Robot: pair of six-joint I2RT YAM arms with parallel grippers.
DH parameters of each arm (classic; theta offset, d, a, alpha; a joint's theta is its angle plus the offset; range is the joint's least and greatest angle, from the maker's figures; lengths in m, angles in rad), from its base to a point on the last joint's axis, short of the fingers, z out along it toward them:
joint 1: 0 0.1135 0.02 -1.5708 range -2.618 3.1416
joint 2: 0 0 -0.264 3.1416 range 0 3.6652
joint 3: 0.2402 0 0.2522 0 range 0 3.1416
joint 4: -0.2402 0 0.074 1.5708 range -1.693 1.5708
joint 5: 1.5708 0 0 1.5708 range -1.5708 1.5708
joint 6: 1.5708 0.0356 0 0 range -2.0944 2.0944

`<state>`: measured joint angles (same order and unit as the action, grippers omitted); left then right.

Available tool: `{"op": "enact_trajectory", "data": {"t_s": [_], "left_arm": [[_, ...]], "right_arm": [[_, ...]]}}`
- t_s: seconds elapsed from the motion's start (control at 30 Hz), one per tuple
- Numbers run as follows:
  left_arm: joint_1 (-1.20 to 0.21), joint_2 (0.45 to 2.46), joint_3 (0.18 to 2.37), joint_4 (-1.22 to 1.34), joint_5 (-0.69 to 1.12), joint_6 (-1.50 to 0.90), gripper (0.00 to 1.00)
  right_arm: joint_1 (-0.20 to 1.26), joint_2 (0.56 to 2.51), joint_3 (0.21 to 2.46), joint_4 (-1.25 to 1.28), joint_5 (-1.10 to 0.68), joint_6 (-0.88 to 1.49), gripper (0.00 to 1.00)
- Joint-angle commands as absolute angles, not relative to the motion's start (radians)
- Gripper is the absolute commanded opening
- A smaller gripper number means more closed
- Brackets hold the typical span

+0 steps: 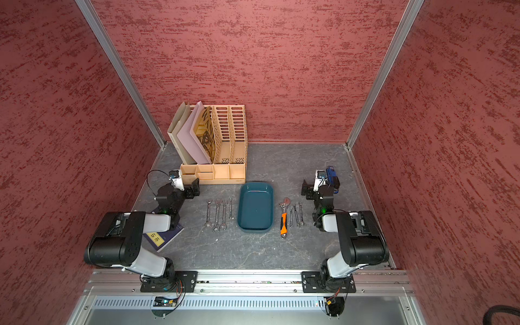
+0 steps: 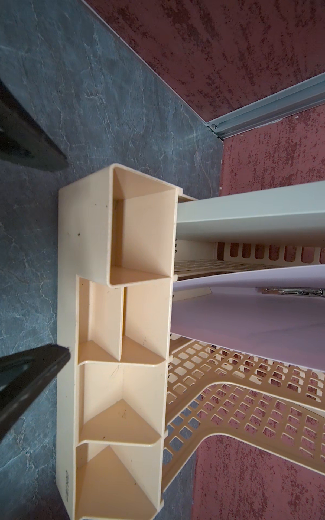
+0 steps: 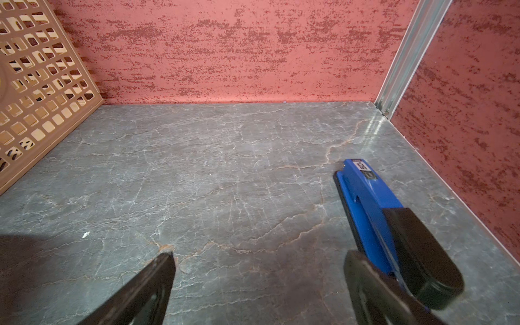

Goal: Take out the wrench from the storage box
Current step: Reset both arms

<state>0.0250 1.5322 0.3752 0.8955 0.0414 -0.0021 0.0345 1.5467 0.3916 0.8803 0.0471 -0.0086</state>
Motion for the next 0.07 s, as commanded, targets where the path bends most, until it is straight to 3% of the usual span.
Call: {"op": "enact_trajectory", "data": {"t_s": [0.0,0.03], "left_arm": [[0.025,1.535,0.378,0.894,0.028,0.013,1.0],[0.024,1.533,0.378,0.894,0.027,0.013,1.0]], "right_arm": [[0.026,1.549,0.388,0.917,0.034,-0.017,0.98],[0.027,1.549,0.387,0.917,0.034,-0.017,0.98]]}}
